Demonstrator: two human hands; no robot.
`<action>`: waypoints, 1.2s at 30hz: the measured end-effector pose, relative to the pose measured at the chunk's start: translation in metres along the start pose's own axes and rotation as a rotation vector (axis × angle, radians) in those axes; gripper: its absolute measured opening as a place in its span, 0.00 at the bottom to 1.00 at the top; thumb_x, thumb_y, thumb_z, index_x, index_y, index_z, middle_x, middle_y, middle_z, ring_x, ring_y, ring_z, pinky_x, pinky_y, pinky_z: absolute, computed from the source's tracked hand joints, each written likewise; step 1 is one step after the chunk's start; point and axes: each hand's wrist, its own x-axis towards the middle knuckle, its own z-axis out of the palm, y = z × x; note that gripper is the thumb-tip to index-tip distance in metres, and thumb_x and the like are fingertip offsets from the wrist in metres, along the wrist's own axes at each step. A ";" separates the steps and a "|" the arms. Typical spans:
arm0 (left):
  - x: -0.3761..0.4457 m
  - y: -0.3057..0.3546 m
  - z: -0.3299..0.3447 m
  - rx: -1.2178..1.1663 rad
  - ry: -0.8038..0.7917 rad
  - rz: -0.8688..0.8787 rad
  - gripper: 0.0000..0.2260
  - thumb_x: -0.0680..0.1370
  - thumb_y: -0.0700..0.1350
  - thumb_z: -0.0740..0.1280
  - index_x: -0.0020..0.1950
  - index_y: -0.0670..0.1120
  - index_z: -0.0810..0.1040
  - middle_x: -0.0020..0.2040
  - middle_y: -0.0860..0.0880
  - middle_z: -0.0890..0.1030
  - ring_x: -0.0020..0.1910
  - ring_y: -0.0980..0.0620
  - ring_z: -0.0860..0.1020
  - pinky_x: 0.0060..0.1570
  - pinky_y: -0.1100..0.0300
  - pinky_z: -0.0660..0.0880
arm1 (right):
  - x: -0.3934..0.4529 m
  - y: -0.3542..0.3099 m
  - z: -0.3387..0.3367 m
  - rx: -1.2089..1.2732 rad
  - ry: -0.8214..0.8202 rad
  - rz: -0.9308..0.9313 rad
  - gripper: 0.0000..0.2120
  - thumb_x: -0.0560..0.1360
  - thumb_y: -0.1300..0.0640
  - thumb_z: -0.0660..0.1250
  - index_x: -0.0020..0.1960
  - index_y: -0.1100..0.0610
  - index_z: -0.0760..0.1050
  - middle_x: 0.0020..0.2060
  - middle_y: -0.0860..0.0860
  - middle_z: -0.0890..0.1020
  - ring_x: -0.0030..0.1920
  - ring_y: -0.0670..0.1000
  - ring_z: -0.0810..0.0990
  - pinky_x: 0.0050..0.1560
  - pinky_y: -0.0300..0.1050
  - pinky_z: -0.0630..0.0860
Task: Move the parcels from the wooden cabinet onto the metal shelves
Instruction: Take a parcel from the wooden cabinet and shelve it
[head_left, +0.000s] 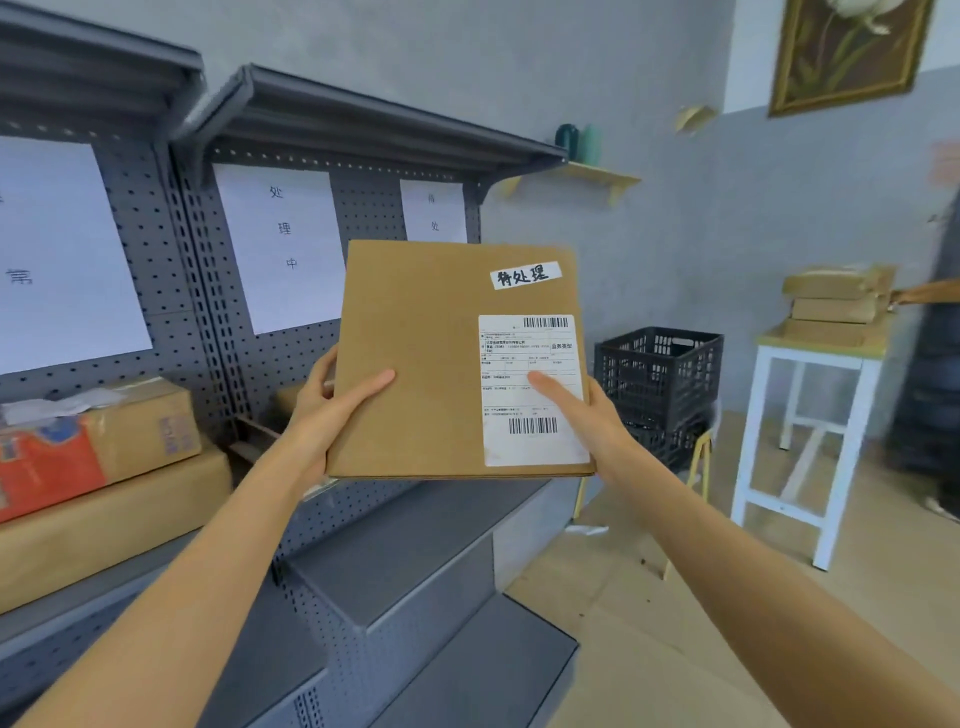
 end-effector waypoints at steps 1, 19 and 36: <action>0.013 -0.004 0.011 0.007 0.006 -0.001 0.39 0.65 0.54 0.75 0.73 0.57 0.62 0.60 0.50 0.76 0.52 0.49 0.78 0.41 0.55 0.75 | 0.020 0.005 -0.007 -0.004 -0.009 0.003 0.26 0.70 0.45 0.74 0.63 0.48 0.68 0.52 0.45 0.81 0.52 0.48 0.81 0.56 0.50 0.78; 0.213 -0.026 0.185 -0.001 0.310 0.047 0.35 0.70 0.51 0.74 0.74 0.55 0.62 0.61 0.51 0.78 0.54 0.51 0.79 0.46 0.56 0.77 | 0.369 -0.003 -0.086 -0.048 -0.412 -0.027 0.35 0.64 0.40 0.76 0.66 0.49 0.71 0.56 0.48 0.82 0.54 0.51 0.82 0.59 0.54 0.78; 0.425 -0.015 0.217 0.015 0.391 0.075 0.21 0.75 0.51 0.69 0.67 0.53 0.70 0.56 0.51 0.80 0.52 0.50 0.79 0.42 0.56 0.76 | 0.603 -0.050 -0.036 -0.228 -0.576 -0.037 0.27 0.71 0.41 0.71 0.64 0.54 0.73 0.47 0.49 0.84 0.40 0.46 0.84 0.29 0.37 0.78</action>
